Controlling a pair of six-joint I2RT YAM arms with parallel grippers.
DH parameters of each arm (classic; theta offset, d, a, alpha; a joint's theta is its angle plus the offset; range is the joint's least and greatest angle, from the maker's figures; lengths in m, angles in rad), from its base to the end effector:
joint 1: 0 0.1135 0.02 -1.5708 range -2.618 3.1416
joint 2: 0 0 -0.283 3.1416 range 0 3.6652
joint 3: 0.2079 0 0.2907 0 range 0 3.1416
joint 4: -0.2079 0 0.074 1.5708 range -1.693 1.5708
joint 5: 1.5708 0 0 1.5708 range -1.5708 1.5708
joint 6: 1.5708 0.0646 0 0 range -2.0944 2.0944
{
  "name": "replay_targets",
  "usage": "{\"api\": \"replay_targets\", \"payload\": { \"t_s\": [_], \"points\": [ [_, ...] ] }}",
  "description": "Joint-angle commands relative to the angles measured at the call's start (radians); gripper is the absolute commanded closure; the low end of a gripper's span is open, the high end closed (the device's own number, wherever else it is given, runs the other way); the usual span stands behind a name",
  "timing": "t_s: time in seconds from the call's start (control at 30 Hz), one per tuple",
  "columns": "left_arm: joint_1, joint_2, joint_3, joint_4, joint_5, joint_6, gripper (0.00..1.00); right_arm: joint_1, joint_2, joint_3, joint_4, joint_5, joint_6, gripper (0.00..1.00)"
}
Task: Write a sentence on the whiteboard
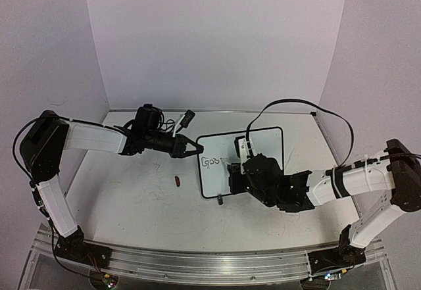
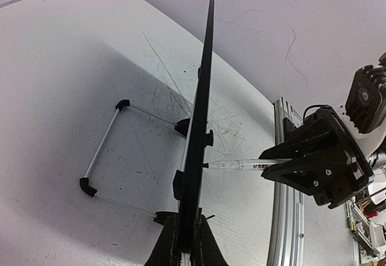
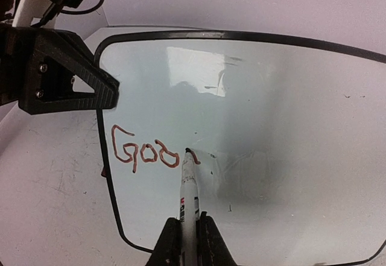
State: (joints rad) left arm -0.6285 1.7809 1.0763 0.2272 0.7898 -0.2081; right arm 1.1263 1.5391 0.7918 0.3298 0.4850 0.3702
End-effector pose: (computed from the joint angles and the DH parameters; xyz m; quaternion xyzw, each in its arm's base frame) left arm 0.3295 -0.2962 0.1969 0.3601 0.7294 -0.4952 0.3050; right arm 0.1907 0.3304 0.1939 -0.1787 0.8046 0.2126 0.5248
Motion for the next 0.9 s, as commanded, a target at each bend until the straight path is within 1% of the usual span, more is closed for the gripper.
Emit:
{"api": "replay_targets", "payload": {
  "t_s": [0.0,0.53,0.87],
  "points": [
    [-0.007,-0.021,-0.016,-0.060,-0.058,0.029,1.00,-0.007,0.008,0.022,0.010,0.001,0.006,1.00],
    [-0.006,-0.021,-0.016,-0.061,-0.058,0.029,1.00,-0.006,-0.013,-0.027,-0.026,-0.027,0.059,1.00],
    [-0.007,-0.020,-0.015,-0.061,-0.057,0.029,1.00,-0.007,-0.031,-0.030,-0.054,0.012,0.072,1.00]
  ]
}}
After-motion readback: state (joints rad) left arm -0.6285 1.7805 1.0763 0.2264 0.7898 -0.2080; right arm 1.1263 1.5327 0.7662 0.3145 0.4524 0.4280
